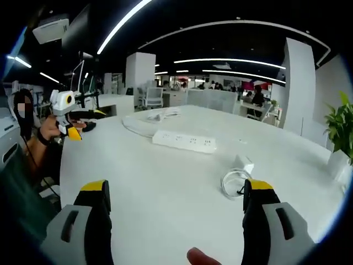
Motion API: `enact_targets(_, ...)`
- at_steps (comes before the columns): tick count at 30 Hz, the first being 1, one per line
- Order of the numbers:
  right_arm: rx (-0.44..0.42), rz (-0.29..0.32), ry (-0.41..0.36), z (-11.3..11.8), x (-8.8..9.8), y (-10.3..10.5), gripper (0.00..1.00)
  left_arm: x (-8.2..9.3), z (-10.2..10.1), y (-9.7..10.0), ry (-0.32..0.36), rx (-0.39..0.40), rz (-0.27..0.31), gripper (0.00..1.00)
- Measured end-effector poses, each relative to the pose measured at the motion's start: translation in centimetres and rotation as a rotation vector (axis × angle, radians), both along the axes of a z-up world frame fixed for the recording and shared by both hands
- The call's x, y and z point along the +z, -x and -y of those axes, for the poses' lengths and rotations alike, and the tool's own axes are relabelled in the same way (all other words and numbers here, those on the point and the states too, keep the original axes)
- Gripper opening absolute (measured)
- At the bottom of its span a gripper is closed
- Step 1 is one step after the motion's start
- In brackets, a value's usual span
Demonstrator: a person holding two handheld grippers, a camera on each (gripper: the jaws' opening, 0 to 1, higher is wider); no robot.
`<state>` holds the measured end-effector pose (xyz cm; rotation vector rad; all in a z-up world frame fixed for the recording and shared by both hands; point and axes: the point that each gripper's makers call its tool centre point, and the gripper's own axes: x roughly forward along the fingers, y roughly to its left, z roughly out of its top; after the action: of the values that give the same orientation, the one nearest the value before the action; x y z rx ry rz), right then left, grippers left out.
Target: Straighten the power strip on the desk, plug the charger into it
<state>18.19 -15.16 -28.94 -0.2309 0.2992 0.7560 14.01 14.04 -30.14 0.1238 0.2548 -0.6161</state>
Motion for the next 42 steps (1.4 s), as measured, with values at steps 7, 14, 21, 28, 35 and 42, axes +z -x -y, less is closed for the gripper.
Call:
enact_targets(7,0.027,0.010,0.043,-0.8,0.6,-1.3,1.00,-0.3,-0.3,-0.1,0.006,0.004,-0.002,1.00)
enact_targets(14,0.057,0.007,0.090,-1.7,0.9,-2.6,1.00,-1.0,-0.6,-0.4,0.012,0.006,-0.013,1.00)
enact_targets(21,0.080,0.009,0.134,-2.2,1.1,-4.0,1.00,-1.3,-0.9,-0.6,0.015,0.011,-0.018,1.00)
enact_targets(28,0.112,0.015,0.182,-2.7,1.3,-5.2,1.00,-1.9,-1.0,-0.9,0.018,0.015,-0.029,1.00)
enact_targets(35,0.124,0.014,0.163,-2.8,1.6,-6.4,1.00,-2.3,-1.0,-1.1,0.019,0.014,-0.037,1.00)
enact_targets(42,0.142,0.003,0.201,-2.8,1.7,-7.3,1.00,-2.7,-1.2,-1.5,0.022,0.019,-0.045,1.00)
